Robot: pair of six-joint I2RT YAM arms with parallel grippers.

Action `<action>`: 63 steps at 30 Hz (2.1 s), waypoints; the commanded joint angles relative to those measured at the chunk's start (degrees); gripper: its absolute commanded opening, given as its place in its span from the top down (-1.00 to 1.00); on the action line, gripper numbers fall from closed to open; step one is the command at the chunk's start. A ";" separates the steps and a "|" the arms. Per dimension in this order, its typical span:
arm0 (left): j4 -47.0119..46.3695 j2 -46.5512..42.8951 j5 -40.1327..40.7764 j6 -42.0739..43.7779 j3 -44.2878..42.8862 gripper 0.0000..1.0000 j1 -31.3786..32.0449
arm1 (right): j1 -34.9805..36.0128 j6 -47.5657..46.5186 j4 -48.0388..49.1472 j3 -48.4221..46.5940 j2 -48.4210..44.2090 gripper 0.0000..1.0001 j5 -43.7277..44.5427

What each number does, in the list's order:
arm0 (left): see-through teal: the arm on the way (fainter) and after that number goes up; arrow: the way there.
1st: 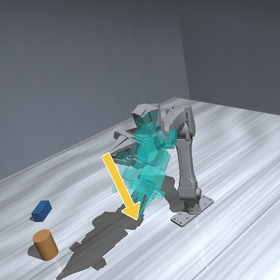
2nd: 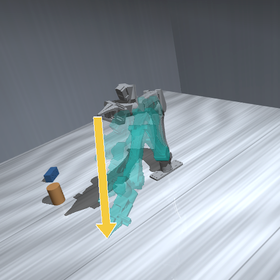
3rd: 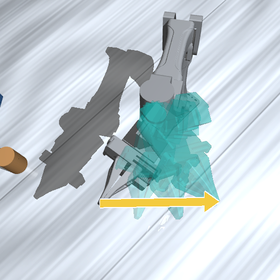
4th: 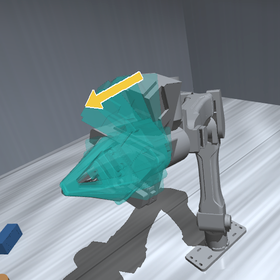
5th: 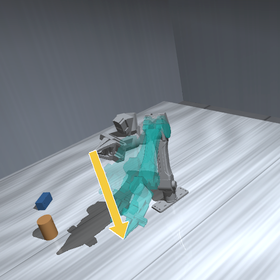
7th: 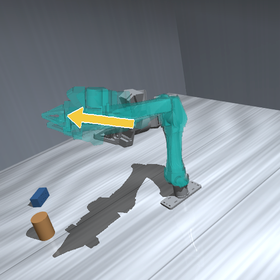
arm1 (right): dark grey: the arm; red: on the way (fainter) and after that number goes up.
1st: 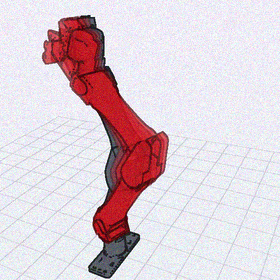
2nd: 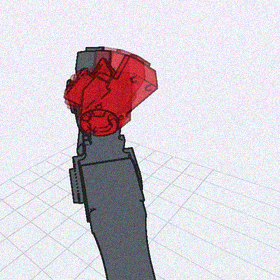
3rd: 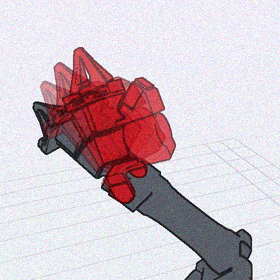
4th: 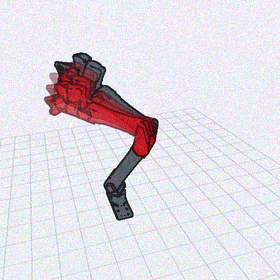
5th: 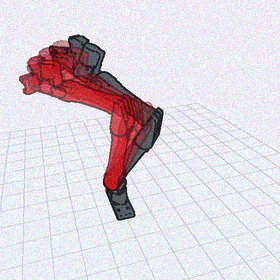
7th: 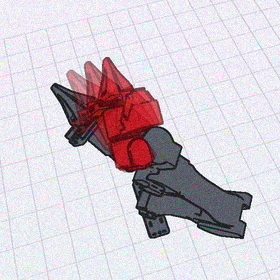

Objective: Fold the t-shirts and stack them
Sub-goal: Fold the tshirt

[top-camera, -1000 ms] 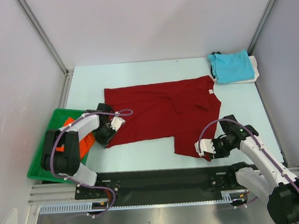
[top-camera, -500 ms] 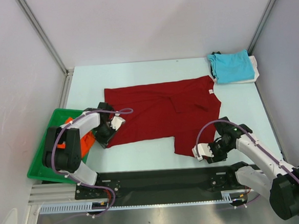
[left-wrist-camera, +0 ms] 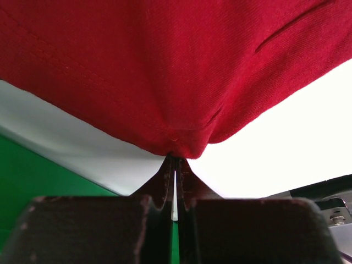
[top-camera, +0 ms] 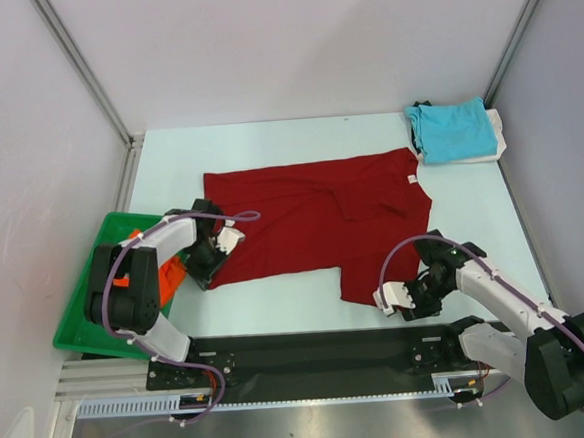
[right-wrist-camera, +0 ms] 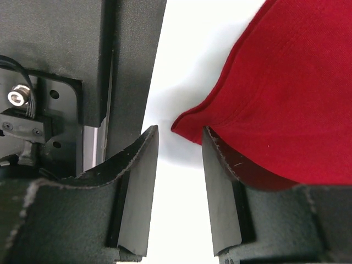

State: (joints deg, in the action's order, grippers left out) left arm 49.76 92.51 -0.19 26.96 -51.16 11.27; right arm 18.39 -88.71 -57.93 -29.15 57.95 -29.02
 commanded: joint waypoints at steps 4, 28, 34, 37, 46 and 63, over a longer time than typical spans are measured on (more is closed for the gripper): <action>-3.00 1.27 0.01 -0.59 -1.31 0.99 -0.28 | 0.77 1.34 3.52 0.67 2.77 0.20 0.80; -1.86 -2.68 0.01 1.87 -5.27 0.99 -0.28 | 1.12 21.18 -10.19 -14.52 -15.77 1.00 3.87; -0.80 -3.56 0.01 2.66 -8.08 0.99 -0.28 | 1.03 28.92 -4.04 -19.01 -15.24 1.00 7.65; -0.63 -4.97 2.03 3.36 -8.61 0.99 -0.37 | 0.94 32.18 -1.14 -21.03 -13.40 1.00 9.06; -1.33 -7.78 1.33 2.57 -8.87 0.99 -2.39 | -4.50 38.87 5.98 -24.46 -10.32 1.00 9.24; -2.30 -4.18 0.63 1.08 -15.20 0.99 -2.83 | -20.68 48.54 17.67 -38.00 8.84 1.00 0.72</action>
State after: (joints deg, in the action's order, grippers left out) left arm 48.42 87.31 1.15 28.58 -63.57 8.93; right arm -1.78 -43.05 -44.01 -63.57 65.32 -26.22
